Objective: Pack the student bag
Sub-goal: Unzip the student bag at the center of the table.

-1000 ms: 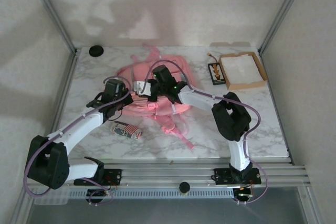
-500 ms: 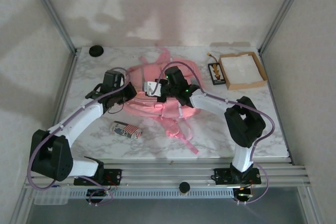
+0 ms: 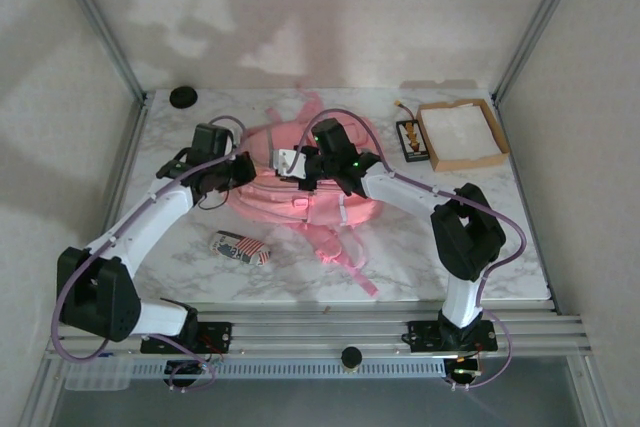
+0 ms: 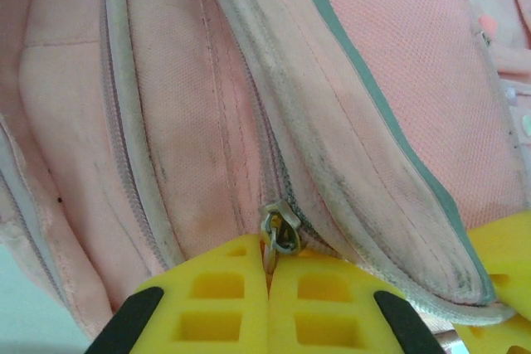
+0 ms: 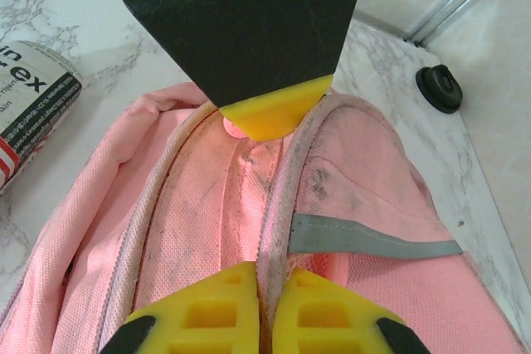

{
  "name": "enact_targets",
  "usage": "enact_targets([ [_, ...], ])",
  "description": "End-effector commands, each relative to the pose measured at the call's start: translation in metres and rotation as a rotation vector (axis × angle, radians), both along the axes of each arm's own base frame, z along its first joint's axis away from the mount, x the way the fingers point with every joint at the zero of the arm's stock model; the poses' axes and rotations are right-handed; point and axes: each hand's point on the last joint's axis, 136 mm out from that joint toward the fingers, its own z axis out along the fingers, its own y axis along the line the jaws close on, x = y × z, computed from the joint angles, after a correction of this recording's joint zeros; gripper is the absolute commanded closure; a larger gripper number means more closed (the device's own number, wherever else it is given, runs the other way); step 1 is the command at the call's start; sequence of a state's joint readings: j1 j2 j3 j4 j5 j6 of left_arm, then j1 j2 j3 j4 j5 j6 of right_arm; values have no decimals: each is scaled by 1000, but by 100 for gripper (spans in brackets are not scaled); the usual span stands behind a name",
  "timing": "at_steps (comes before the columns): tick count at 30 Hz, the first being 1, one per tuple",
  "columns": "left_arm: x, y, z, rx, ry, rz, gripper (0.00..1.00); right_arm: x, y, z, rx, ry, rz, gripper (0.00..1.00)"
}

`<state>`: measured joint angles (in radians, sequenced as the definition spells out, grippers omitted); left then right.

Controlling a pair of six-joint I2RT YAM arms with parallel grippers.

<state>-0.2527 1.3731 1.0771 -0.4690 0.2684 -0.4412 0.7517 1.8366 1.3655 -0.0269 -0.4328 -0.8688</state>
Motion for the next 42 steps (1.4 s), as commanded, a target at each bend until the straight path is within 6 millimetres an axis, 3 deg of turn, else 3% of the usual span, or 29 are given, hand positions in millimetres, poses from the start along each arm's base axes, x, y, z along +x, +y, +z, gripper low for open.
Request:
enact_targets([
  [1,30,39,46,226,-160,154,100,-16,-9,-23,-103,98,17,100],
  [3,31,39,57,275,-184,179,100,-15,-9,-24,-96,94,10,100],
  [8,26,58,58,360,-139,248,100,-8,-13,-27,-107,80,-18,100],
  [11,23,49,68,285,-164,203,100,-4,-15,-31,-126,74,-23,100],
  [14,24,29,52,196,-124,109,100,-9,-9,-21,-98,92,6,100],
  [18,22,21,33,202,-57,58,100,-18,-2,-9,-59,79,43,100],
  [20,22,31,36,267,-67,85,100,-19,-1,-9,-67,74,44,100],
  [26,18,93,44,439,-57,306,100,-24,-5,-2,-59,65,50,100],
  [36,49,113,62,304,-144,350,100,-44,-13,-4,-76,37,87,100],
  [42,61,137,51,311,-118,395,100,-48,-12,2,-63,32,101,100],
])
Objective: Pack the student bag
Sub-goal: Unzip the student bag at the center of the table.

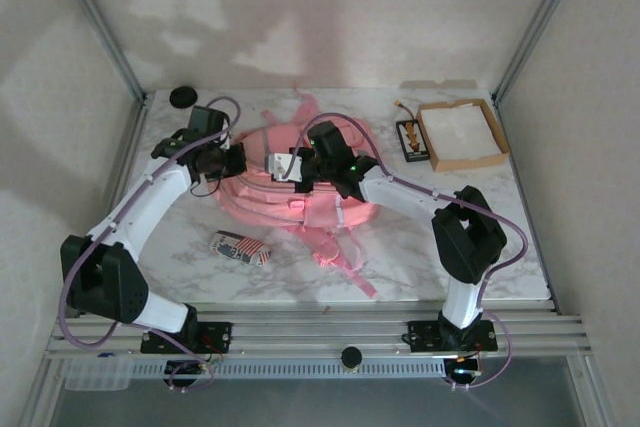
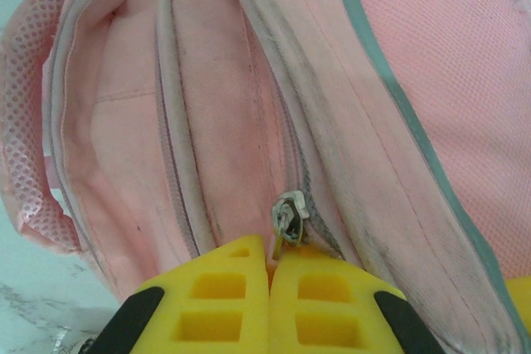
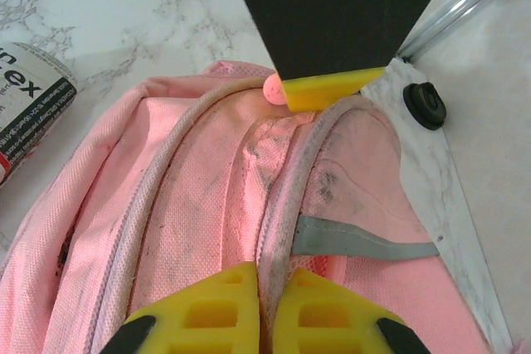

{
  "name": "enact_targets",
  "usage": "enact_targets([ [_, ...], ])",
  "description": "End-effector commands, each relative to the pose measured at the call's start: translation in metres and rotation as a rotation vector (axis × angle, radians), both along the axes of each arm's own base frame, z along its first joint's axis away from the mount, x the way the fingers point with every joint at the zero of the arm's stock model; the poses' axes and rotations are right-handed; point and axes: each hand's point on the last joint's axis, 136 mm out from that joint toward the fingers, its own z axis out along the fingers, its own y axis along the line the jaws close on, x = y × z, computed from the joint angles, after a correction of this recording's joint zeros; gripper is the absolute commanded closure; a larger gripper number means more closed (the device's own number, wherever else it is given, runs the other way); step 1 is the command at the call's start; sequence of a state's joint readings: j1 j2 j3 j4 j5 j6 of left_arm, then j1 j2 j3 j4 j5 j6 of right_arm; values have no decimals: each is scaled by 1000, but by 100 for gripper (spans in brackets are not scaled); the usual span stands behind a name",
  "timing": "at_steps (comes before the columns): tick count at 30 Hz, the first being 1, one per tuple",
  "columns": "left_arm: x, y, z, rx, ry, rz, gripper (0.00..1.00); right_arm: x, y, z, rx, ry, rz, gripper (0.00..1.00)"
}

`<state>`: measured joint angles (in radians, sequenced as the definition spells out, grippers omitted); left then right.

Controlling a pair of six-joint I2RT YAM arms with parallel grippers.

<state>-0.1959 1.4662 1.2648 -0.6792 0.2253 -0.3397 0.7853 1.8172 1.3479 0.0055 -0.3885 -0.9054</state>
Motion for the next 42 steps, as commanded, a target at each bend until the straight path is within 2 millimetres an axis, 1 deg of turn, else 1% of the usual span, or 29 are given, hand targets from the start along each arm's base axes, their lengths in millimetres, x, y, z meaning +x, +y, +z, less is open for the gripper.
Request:
enact_targets([
  [1,51,113,39,214,-215,377,100,-40,-20,-4,-65,104,86,100],
  [5,55,140,38,276,-228,470,100,-43,-21,0,-62,98,93,100],
  [7,62,143,43,233,-277,485,100,-45,-22,3,-53,96,100,100],
  [9,73,137,50,175,-345,473,100,-49,-22,3,-56,105,112,100],
  [12,95,123,59,87,-433,416,100,-56,-19,4,-58,105,134,100],
  [14,110,109,62,43,-472,330,100,-61,-18,5,-54,115,152,100],
  [15,116,103,60,32,-473,296,100,-62,-17,6,-57,107,157,100],
  [16,120,106,54,49,-449,307,100,-63,-16,5,-60,102,154,100],
  [17,124,111,44,77,-407,311,100,-63,-16,7,-56,99,155,100],
  [19,133,112,21,113,-325,281,100,-63,-16,11,-47,95,155,100],
  [20,136,116,11,134,-294,294,100,-61,-17,10,-45,96,149,100],
  [21,136,118,5,143,-271,304,100,-55,-18,6,-52,104,123,100],
  [23,134,115,4,110,-282,309,100,-41,-19,-1,-68,151,58,100],
  [24,133,108,7,75,-307,297,100,-35,-18,0,-67,168,35,100],
  [25,133,103,10,44,-330,286,100,-32,-15,1,-56,179,14,89],
  [26,131,96,11,11,-349,270,100,-30,-12,5,-38,190,-11,72],
  [27,129,92,11,-8,-353,263,100,-28,-9,9,-22,197,-46,59],
  [28,128,89,9,-15,-350,264,100,-27,-8,16,4,202,-75,48],
  [29,126,88,6,-17,-342,264,100,-27,-9,24,45,221,-116,42],
  [31,122,84,0,-17,-330,248,100,-30,-13,40,105,315,-182,33],
  [32,119,84,-5,-6,-321,252,100,-35,-15,50,140,377,-216,19],
  [33,117,86,-8,2,-314,256,100,-39,-18,60,180,433,-262,2],
  [35,114,85,-16,11,-294,248,100,-47,-27,79,260,577,-346,1],
  [36,113,84,-18,9,-290,244,100,-45,-35,79,315,655,-435,1],
  [37,112,82,-20,3,-286,237,100,-49,-40,77,358,762,-486,1],
  [38,111,77,-23,-8,-280,225,100,-59,-40,75,396,860,-477,1],
  [40,110,72,-25,-14,-273,213,100,-68,-44,63,473,1040,-528,1],
  [41,108,69,-26,-17,-269,208,100,-66,-49,53,507,1107,-593,1],
  [42,105,64,-26,-28,-264,196,100,-61,-56,38,538,1182,-688,1],
])
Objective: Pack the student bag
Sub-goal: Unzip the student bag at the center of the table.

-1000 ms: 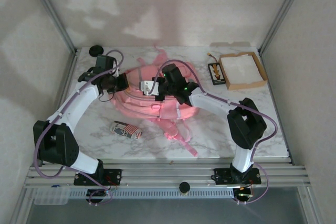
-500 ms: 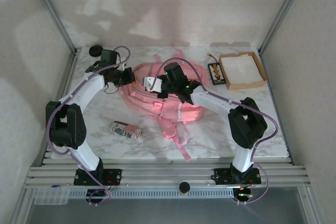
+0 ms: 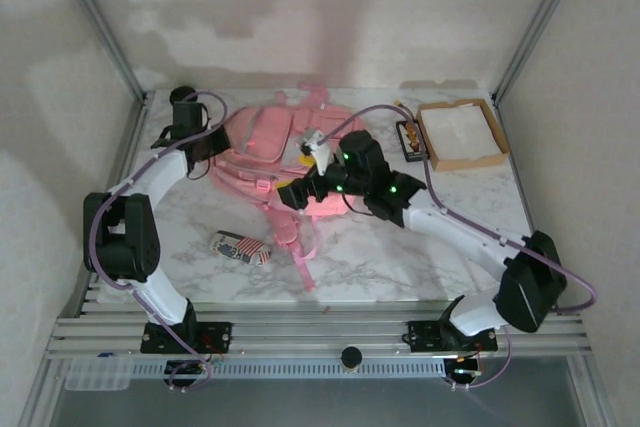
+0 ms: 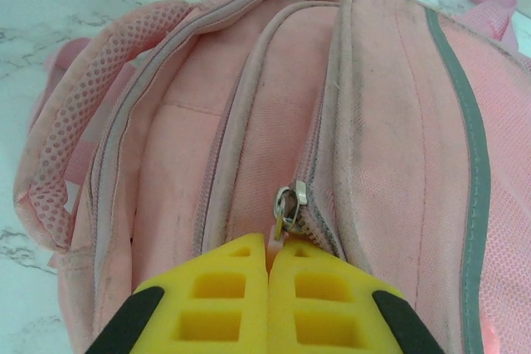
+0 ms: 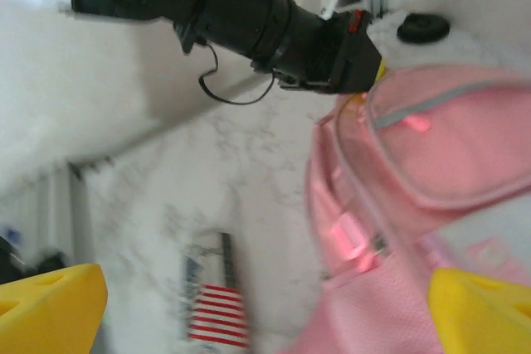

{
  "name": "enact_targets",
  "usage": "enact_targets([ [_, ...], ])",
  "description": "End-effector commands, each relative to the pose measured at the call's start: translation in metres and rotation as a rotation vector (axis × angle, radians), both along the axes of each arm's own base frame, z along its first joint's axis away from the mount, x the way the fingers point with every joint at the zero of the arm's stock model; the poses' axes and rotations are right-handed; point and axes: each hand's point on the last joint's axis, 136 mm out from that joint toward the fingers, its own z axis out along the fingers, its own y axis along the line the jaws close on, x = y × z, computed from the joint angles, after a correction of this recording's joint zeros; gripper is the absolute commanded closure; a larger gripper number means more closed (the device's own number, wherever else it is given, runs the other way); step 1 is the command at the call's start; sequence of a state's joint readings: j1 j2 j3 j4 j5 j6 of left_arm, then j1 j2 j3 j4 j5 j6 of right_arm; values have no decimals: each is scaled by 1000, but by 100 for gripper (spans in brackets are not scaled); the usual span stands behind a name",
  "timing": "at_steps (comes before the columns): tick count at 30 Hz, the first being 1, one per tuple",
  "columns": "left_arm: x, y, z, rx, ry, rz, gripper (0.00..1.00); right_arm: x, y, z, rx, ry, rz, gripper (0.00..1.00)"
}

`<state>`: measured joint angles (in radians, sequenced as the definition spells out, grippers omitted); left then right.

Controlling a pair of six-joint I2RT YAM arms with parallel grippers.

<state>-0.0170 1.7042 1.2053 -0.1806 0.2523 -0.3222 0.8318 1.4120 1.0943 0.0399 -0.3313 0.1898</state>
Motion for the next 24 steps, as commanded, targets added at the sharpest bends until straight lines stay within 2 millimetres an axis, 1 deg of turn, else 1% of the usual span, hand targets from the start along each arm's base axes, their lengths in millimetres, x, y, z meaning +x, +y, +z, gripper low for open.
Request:
enact_targets([
  [1,0,-2,16,-7,-57,37,100,6,-6,-50,134,452,-219,1],
  [2,-3,-6,16,-12,-53,31,100,6,-4,-62,139,508,-232,1],
  [3,-8,-8,16,-15,-51,28,100,7,-3,-81,117,583,-265,1],
  [5,-17,-14,15,-19,-39,12,100,11,-3,-112,86,688,-316,1],
  [6,-22,-16,15,-18,-30,7,100,17,-7,-124,71,705,-358,1],
  [7,-26,-19,15,-15,-23,1,100,26,-11,-131,69,709,-394,1],
  [8,-31,-22,15,-15,-18,-5,100,39,-16,-137,64,710,-436,1],
  [9,-36,-26,14,-22,-13,-11,100,53,-22,-140,53,710,-471,1],
  [10,-42,-32,14,-37,-11,-21,100,72,-31,-145,38,696,-517,1],
  [11,-48,-41,14,-56,-9,-36,100,96,-45,-146,29,672,-576,1],
  [12,-55,-51,13,-69,0,-54,100,114,-57,-146,28,650,-616,1],
  [14,-72,-76,9,-87,31,-100,100,162,-84,-142,49,605,-680,1],
  [16,-87,-101,13,-125,37,-129,100,199,-108,-138,66,611,-702,1],
  [17,-95,-118,20,-160,29,-153,100,212,-122,-131,76,608,-723,1],
  [18,-101,-133,24,-183,20,-178,100,220,-133,-122,87,586,-738,1],
  [19,-109,-150,30,-203,6,-197,100,223,-143,-111,93,560,-747,1],
  [20,-115,-168,33,-230,-5,-226,100,222,-150,-103,82,557,-744,1],
  [21,-119,-185,35,-251,-5,-250,100,217,-154,-101,51,575,-740,1],
  [22,-122,-199,33,-270,3,-253,100,205,-157,-104,6,609,-740,1],
  [23,-123,-212,32,-285,7,-266,100,189,-160,-108,-15,649,-741,1],
  [24,-123,-223,32,-284,11,-278,100,175,-162,-108,2,688,-738,1],
])
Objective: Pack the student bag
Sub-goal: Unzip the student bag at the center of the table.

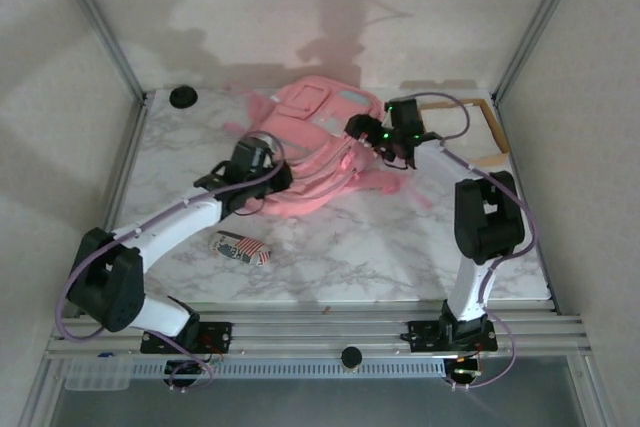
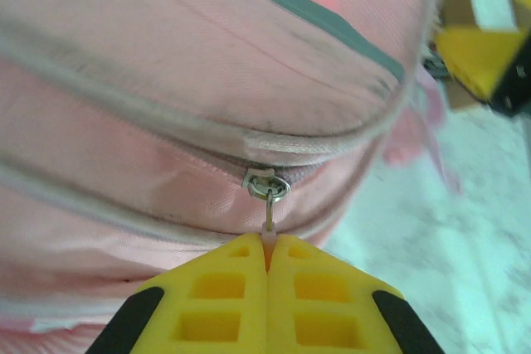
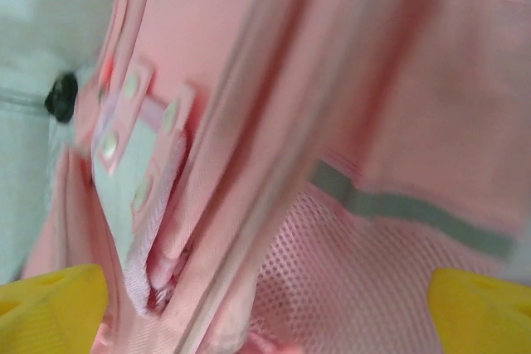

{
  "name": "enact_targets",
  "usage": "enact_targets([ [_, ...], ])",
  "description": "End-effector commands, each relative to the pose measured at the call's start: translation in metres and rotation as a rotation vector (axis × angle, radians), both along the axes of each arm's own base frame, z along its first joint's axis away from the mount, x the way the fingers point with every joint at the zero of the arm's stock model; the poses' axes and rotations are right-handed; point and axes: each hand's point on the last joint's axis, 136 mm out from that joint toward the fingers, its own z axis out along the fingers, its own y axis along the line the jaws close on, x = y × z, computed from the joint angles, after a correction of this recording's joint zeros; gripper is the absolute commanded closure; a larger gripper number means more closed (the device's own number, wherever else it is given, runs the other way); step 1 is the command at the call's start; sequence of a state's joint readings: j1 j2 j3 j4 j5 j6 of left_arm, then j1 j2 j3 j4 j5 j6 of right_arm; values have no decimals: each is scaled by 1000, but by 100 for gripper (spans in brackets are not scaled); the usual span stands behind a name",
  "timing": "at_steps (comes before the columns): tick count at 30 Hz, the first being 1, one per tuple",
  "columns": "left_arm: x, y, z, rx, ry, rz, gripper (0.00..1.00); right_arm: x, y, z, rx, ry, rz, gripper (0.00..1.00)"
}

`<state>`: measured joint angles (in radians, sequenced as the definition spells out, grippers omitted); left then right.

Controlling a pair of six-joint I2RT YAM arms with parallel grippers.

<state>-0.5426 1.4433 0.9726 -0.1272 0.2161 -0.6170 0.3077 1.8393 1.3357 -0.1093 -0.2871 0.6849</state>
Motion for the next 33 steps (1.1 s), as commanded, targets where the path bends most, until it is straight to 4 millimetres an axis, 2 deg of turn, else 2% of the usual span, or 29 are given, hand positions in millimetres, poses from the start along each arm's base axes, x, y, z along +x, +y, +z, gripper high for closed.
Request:
enact_targets([
  [1,-1,-30,8,-63,19,27,100,-57,2,12,28,89,39,1],
  [2,-1,-39,8,-57,11,22,100,-73,7,14,89,106,32,1],
  [4,0,-51,3,-57,14,9,100,-94,32,23,194,119,78,1],
  [5,1,-55,1,-53,22,6,100,-105,46,23,236,157,101,1],
  [7,2,-56,-1,-28,23,15,100,-124,61,25,298,196,112,3],
  [9,0,-55,-3,-17,16,19,100,-141,75,29,333,194,117,13],
  [11,-2,-54,-3,-18,7,13,100,-149,87,22,360,232,129,25],
  [13,-2,-51,-6,-10,5,23,100,-144,94,19,381,239,132,36],
  [15,-3,-52,-6,-7,6,14,100,-139,94,14,367,238,111,43],
  [16,-4,-52,-7,-3,9,11,100,-135,96,19,385,222,110,46],
  [18,-4,-50,-10,17,11,12,100,-128,102,29,393,202,123,49],
  [24,-3,-49,-4,14,-7,10,100,-116,93,8,365,227,74,57],
  [28,-4,-51,-6,10,-5,-3,100,-106,100,10,378,221,78,62],
  [30,-5,-51,-7,16,-1,-3,100,-102,103,10,379,222,82,70],
  [33,-4,-48,-9,34,-3,2,100,-94,102,7,354,218,75,73],
])
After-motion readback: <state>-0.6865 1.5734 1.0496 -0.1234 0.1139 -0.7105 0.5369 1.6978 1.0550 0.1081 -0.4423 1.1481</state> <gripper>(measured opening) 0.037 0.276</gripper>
